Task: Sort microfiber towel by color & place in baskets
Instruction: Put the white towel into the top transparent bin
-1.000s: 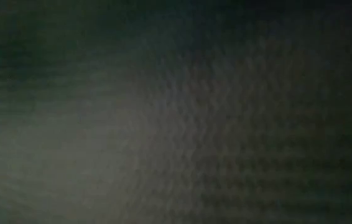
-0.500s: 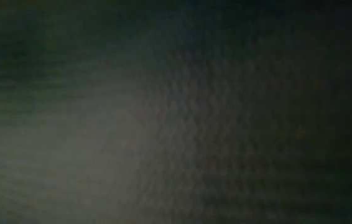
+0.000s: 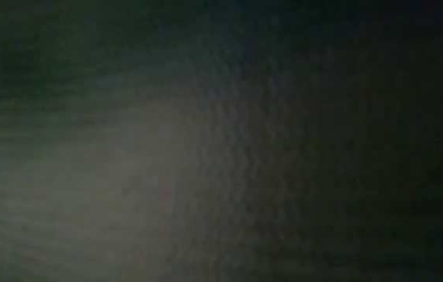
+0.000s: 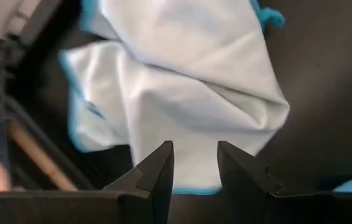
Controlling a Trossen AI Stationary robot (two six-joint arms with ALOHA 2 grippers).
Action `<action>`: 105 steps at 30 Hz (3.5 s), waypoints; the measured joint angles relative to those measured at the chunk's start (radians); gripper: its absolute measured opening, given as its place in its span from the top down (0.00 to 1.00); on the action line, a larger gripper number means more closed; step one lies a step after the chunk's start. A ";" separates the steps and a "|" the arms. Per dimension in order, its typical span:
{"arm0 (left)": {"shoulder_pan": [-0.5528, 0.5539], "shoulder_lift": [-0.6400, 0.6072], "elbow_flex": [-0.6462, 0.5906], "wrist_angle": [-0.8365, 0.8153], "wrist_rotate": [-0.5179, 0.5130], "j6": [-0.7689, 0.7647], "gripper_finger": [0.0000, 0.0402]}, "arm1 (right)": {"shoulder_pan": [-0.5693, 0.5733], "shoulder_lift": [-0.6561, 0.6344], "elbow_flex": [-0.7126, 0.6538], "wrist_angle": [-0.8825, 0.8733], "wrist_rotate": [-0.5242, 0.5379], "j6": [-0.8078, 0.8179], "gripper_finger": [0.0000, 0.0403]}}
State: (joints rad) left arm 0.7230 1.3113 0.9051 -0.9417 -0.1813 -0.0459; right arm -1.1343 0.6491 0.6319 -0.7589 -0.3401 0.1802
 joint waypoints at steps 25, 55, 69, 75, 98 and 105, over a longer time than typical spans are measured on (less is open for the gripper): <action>0.040 0.305 0.000 0.037 0.284 0.037 0.73 | 0.000 0.000 0.000 0.006 0.000 -0.009 0.83; 0.040 0.358 0.012 0.015 0.327 -0.080 1.00 | 0.000 0.000 0.000 0.009 0.000 -0.009 0.83; -0.002 0.299 0.388 -0.223 0.358 -0.084 1.00 | 0.000 0.000 0.000 0.017 0.000 -0.008 0.83; -0.030 0.253 0.594 -0.292 0.345 -0.073 1.00 | 0.000 0.000 0.000 0.017 0.000 -0.008 0.83; -0.454 0.136 0.887 -0.108 0.248 -0.121 1.00 | 0.000 0.000 0.000 0.019 0.000 -0.008 0.83; -0.543 0.188 0.888 0.053 0.215 -0.094 1.00 | 0.000 0.001 0.000 0.040 0.000 -0.005 0.83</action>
State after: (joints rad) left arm 0.1801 1.4991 1.7927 -0.8888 0.0341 -0.1402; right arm -1.1345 0.6498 0.6323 -0.7194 -0.3397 0.1753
